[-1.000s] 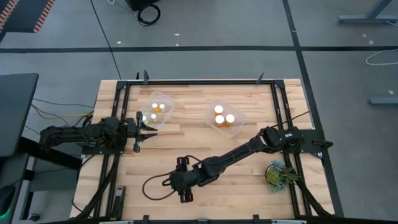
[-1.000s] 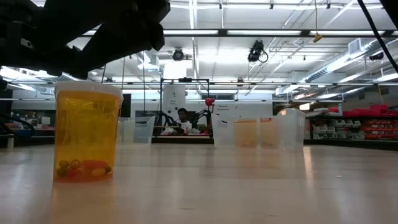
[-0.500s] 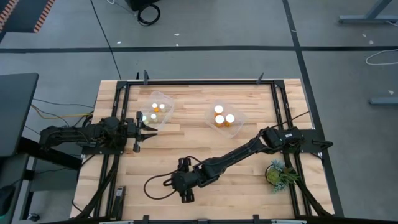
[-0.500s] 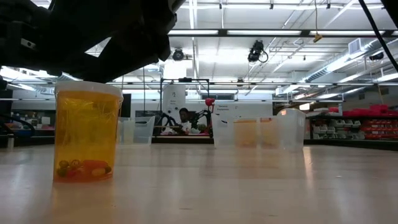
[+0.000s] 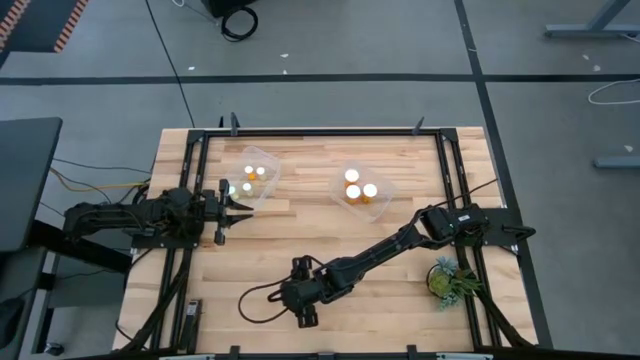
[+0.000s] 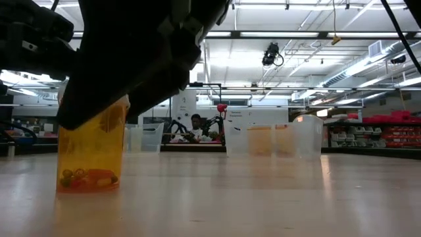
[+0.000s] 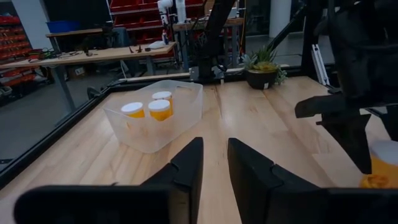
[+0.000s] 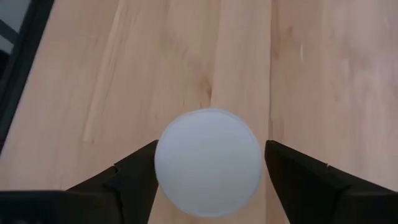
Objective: Pick and place medicine bottles into bin by pill shape (circle, oval)
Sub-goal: Put the big orange pill bottle into the right transparent bin
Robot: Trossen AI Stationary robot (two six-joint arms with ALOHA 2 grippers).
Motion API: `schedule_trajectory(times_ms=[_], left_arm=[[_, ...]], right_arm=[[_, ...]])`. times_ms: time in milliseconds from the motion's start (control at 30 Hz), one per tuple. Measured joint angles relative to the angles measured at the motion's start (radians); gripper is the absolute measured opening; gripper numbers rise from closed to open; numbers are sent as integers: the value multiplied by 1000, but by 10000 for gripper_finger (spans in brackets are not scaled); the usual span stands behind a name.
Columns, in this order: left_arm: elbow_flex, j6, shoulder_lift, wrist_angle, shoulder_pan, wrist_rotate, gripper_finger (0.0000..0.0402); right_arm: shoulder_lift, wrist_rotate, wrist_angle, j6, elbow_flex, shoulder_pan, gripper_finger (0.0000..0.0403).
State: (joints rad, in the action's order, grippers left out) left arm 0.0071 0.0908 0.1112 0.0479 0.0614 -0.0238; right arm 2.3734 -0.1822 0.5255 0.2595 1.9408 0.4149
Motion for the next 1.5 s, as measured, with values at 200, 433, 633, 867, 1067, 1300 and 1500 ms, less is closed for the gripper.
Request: schedule_trajectory(times_ms=[200, 433, 633, 867, 1067, 1300, 1500], left_arm=[[0, 0, 0, 0, 0, 0, 91], [0, 0, 0, 0, 0, 0, 85], [0, 0, 0, 0, 0, 0, 85], [0, 0, 0, 0, 0, 0, 90], [0, 0, 0, 0, 0, 0, 81], [0, 0, 0, 0, 0, 0, 86], [0, 0, 0, -5, 0, 0, 91]], right_arm=[[0, 0, -6, 0, 0, 0, 250], [-7, 0, 30, -1, 11, -5, 217], [-12, -1, 194, 4, 97, -16, 226], [-11, -34, 364, 3, 152, -38, 221], [-11, -42, 455, 0, 170, -46, 223], [-52, -100, 569, 5, 179, -53, 222], [-166, -210, 641, 35, 179, -53, 223]])
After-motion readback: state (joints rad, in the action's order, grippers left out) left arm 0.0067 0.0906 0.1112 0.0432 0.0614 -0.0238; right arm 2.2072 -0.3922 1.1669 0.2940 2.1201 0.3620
